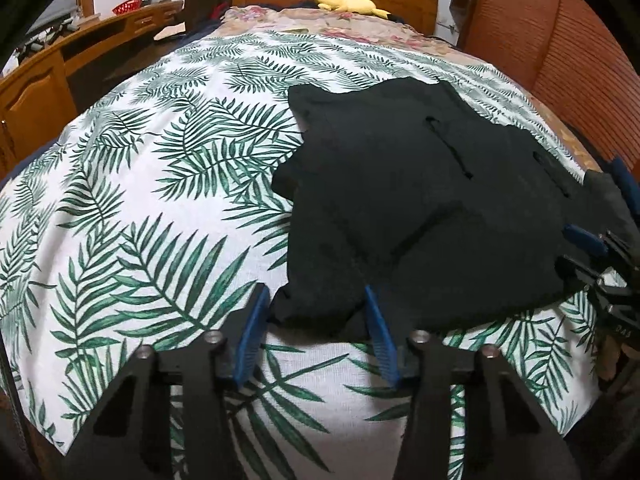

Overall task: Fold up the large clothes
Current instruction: 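Grasp the folded coat's edge with the left gripper and lift it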

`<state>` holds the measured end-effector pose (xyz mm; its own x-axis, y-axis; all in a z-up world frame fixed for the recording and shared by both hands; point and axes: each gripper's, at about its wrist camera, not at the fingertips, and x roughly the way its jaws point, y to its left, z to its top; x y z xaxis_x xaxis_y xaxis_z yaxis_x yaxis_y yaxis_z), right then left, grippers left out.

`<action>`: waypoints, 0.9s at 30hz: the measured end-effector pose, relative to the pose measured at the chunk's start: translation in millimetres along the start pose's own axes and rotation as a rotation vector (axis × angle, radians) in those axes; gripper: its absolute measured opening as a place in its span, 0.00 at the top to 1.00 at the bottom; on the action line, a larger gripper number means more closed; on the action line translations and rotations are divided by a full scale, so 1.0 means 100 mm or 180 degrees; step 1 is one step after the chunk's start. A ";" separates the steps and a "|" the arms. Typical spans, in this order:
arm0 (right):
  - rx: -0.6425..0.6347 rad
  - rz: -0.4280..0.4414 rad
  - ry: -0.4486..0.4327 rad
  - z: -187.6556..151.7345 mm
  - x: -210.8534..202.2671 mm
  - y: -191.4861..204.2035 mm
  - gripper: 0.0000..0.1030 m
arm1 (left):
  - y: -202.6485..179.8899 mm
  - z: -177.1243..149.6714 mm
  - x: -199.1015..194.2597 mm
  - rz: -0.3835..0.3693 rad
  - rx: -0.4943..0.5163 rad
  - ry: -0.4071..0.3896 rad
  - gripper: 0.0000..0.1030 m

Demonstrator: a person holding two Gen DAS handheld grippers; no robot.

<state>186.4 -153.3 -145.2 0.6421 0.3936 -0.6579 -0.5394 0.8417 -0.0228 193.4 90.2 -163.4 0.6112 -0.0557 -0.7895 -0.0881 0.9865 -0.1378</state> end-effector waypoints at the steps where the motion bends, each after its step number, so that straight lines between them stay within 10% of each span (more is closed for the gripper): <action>1: -0.0017 0.0002 0.0019 -0.01 0.00 0.00 0.39 | -0.02 0.01 -0.01 -0.0002 0.0022 -0.0015 0.72; 3: -0.0041 0.0007 0.0046 -0.03 -0.02 -0.03 0.39 | -0.10 0.05 -0.06 0.0031 0.0134 -0.0054 0.87; 11: 0.0068 -0.0124 -0.0007 -0.09 -0.26 -0.34 0.39 | -0.63 0.47 -0.62 0.0059 0.0406 -0.0596 0.95; 27: 0.0737 -0.0555 -0.0306 -0.66 -1.32 -1.56 0.39 | -3.09 0.96 -1.02 -0.0778 0.1540 -0.0877 0.96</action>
<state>150.4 -360.9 -104.4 0.7687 0.2596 -0.5845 -0.2851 0.9572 0.0502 234.0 -193.8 16.8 0.7555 -0.3115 -0.5764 0.4086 0.9117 0.0428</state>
